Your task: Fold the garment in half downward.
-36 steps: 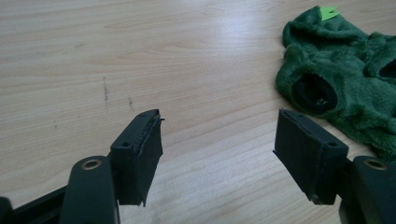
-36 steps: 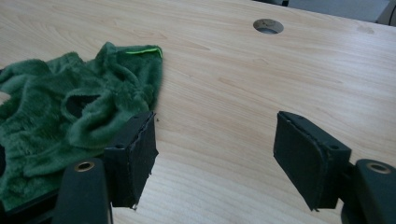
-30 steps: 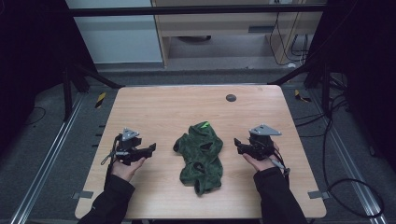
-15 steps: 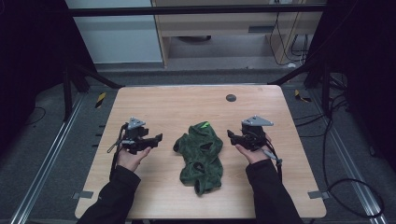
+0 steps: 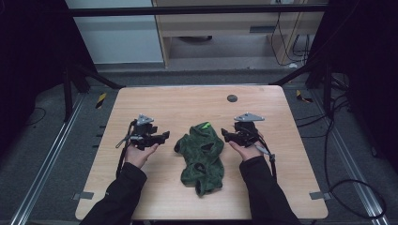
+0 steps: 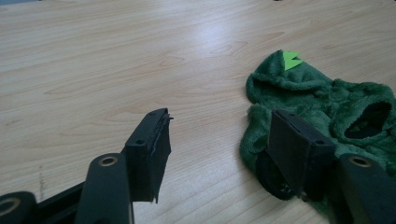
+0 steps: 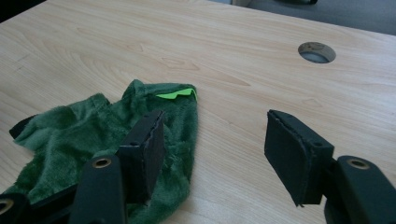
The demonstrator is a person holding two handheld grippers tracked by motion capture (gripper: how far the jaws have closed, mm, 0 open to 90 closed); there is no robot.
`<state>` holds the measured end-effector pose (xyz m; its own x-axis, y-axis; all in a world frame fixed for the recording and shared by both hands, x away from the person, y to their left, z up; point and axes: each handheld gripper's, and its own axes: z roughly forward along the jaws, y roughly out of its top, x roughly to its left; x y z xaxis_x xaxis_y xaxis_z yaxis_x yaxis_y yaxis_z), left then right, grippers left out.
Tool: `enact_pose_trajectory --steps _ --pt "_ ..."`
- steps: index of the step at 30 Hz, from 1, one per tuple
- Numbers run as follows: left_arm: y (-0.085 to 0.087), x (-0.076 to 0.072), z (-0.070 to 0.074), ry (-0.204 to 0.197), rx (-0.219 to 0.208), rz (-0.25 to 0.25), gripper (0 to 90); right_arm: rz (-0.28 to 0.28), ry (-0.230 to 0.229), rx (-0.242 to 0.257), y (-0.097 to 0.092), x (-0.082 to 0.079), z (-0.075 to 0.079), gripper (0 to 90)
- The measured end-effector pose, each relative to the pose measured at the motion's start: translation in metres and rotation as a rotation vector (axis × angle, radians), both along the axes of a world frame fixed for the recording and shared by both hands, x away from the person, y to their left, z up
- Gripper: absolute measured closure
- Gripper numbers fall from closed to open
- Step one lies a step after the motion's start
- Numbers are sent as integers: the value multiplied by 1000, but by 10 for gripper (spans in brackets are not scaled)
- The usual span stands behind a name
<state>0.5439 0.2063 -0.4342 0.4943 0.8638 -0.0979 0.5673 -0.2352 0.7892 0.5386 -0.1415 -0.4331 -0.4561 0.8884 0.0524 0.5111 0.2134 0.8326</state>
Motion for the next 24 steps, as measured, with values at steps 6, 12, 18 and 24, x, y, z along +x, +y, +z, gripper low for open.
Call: enact_pose_trajectory --steps 6,12,18,24 --pt "-8 6 -3 9 35 -15 400 5 21 -1 6 8 -8 402" --pt "-18 12 -2 10 55 -17 408 7 43 -9 12 14 -11 413" --pt "-29 18 -6 19 53 -26 419 10 52 -3 18 20 -13 432" --pt "-42 24 -9 30 74 -48 434 12 73 -14 21 24 -19 447"
